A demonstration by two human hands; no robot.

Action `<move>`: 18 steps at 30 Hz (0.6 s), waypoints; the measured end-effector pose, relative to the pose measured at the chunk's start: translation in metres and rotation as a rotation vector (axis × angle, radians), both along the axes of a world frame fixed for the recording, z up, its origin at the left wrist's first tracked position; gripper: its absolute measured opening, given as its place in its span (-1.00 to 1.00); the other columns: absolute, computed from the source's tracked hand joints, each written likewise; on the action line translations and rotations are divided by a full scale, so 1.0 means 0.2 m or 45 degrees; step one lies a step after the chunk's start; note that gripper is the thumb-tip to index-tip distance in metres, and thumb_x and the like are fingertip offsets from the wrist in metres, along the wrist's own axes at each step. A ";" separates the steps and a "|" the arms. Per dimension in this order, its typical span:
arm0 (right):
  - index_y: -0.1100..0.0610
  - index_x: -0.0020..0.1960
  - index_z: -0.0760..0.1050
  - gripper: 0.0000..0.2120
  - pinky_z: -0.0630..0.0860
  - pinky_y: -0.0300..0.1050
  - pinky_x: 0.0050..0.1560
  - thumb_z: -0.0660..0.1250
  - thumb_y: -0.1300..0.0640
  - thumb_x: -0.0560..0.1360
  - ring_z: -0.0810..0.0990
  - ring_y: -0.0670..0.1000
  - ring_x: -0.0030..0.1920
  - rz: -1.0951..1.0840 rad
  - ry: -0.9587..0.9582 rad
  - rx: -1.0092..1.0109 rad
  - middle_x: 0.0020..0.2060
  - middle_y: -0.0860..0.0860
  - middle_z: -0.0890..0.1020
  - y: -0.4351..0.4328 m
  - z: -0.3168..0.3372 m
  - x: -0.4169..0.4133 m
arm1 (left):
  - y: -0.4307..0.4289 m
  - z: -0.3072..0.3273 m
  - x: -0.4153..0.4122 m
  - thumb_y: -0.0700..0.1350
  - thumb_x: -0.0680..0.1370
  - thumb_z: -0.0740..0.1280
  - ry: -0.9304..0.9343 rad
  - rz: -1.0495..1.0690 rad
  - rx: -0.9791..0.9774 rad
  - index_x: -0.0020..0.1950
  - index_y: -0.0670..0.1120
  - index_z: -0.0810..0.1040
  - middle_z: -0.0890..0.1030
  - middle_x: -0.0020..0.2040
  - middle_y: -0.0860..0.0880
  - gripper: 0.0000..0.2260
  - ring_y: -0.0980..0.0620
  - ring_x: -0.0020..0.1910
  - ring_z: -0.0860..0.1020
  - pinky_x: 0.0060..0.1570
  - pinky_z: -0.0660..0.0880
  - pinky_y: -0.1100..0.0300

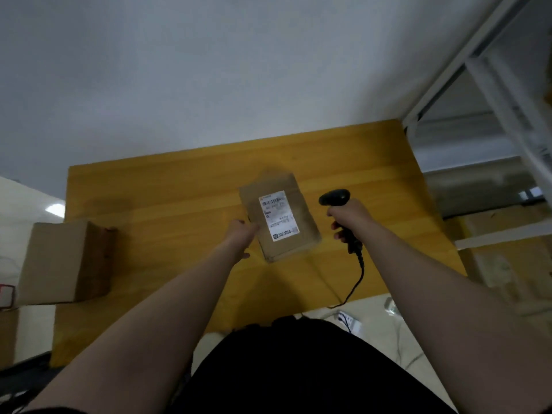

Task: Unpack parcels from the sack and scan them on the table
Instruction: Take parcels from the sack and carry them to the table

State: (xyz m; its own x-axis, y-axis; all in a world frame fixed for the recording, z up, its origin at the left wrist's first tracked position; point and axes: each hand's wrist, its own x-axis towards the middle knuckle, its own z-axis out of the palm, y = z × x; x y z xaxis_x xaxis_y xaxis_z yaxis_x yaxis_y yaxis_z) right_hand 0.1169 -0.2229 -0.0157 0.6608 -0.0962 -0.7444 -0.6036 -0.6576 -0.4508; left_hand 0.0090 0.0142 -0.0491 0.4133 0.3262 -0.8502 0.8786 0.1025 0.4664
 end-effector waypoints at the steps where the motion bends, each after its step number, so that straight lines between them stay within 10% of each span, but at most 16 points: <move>1: 0.19 0.06 0.52 -0.88 0.53 -0.05 -0.40 0.36 0.17 0.56 0.61 0.15 -0.46 -0.008 0.007 -0.032 -0.23 0.16 0.67 -0.05 -0.06 0.01 | -0.04 -0.03 0.02 0.11 0.61 0.40 0.004 0.013 0.006 0.61 -0.07 0.17 0.40 0.47 -0.16 -0.32 -0.25 0.38 0.44 0.20 0.51 -0.25; 13: 0.23 0.24 0.49 -0.78 0.45 -0.05 -0.32 0.26 0.22 0.61 0.56 0.13 -0.23 -0.021 0.167 -0.194 -0.14 0.15 0.57 -0.33 -0.59 0.22 | -0.14 -0.35 0.17 0.11 0.36 0.64 -0.007 0.310 0.088 0.49 -0.06 0.29 0.56 0.34 -0.06 -0.16 -0.13 0.13 0.57 0.06 0.51 -0.15; 18: 0.20 0.44 0.34 -0.56 0.47 0.01 -0.24 0.30 0.25 0.59 0.53 0.14 -0.12 -0.059 0.199 -0.170 0.10 0.19 0.56 -0.33 -0.61 0.21 | -0.13 -0.36 0.17 0.13 0.32 0.66 0.055 0.339 0.081 0.51 0.02 0.25 0.55 0.35 -0.04 -0.10 -0.20 0.28 0.55 0.27 0.43 -0.42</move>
